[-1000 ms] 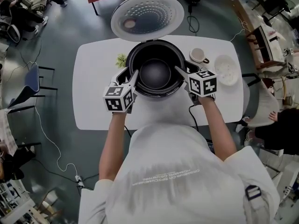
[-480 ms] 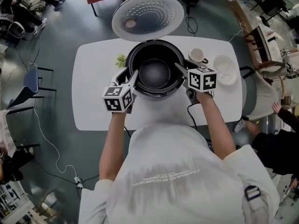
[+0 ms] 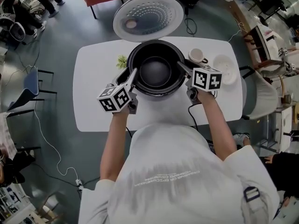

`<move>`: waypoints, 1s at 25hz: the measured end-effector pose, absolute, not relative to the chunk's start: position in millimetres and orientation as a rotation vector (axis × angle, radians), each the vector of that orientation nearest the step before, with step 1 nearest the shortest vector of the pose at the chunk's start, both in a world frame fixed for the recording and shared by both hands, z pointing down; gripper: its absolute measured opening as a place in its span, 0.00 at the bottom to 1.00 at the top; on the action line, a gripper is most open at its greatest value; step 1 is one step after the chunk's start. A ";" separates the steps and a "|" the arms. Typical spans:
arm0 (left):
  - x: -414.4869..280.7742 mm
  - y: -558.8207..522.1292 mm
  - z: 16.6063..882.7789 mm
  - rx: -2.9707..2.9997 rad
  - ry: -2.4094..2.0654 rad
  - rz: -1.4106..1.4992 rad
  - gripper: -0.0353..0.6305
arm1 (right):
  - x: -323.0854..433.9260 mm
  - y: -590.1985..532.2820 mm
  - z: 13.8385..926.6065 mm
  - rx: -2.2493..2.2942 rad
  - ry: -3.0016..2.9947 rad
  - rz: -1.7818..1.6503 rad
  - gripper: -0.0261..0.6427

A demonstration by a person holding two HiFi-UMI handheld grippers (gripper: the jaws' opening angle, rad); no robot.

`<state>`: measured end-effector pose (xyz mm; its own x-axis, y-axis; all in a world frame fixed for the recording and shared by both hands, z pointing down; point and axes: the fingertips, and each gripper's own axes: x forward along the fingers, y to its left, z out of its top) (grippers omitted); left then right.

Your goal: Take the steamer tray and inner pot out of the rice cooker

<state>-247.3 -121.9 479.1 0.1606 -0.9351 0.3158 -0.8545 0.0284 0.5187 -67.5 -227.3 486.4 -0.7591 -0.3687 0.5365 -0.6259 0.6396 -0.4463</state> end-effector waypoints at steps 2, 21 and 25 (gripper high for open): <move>-245.5 -123.7 470.4 1.850 -1.691 -0.213 0.31 | -64.6 -230.1 477.8 0.803 -2.490 0.895 0.28; -238.3 -125.3 371.2 2.164 -1.579 -0.467 0.24 | -38.3 -230.5 390.9 1.014 -2.688 0.941 0.19; -232.4 -126.1 355.8 2.222 -1.525 -0.482 0.24 | -29.2 -225.4 377.3 1.071 -2.715 0.954 0.19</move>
